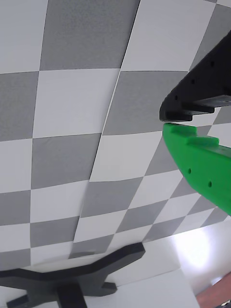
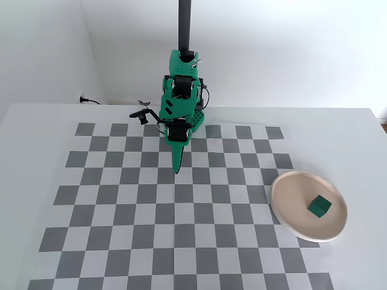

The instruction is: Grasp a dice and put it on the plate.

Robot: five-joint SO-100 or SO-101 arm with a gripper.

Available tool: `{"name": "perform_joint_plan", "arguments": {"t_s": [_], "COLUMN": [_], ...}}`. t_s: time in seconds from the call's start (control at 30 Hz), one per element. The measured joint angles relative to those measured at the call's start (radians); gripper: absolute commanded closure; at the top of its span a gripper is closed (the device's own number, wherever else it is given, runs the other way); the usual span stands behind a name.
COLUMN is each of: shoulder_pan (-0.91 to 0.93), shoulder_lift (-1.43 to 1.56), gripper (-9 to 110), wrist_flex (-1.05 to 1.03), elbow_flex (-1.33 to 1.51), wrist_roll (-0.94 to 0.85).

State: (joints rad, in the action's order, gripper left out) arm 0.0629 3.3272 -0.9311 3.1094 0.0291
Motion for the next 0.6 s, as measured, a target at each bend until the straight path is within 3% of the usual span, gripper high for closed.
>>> {"name": "perform_joint_plan", "arguments": {"t_s": [0.6], "shoulder_pan": [0.0], "shoulder_lift": [0.0], "gripper": [106], "wrist_flex": [0.0], "elbow_flex": [0.0], "wrist_roll": [-0.011]}}
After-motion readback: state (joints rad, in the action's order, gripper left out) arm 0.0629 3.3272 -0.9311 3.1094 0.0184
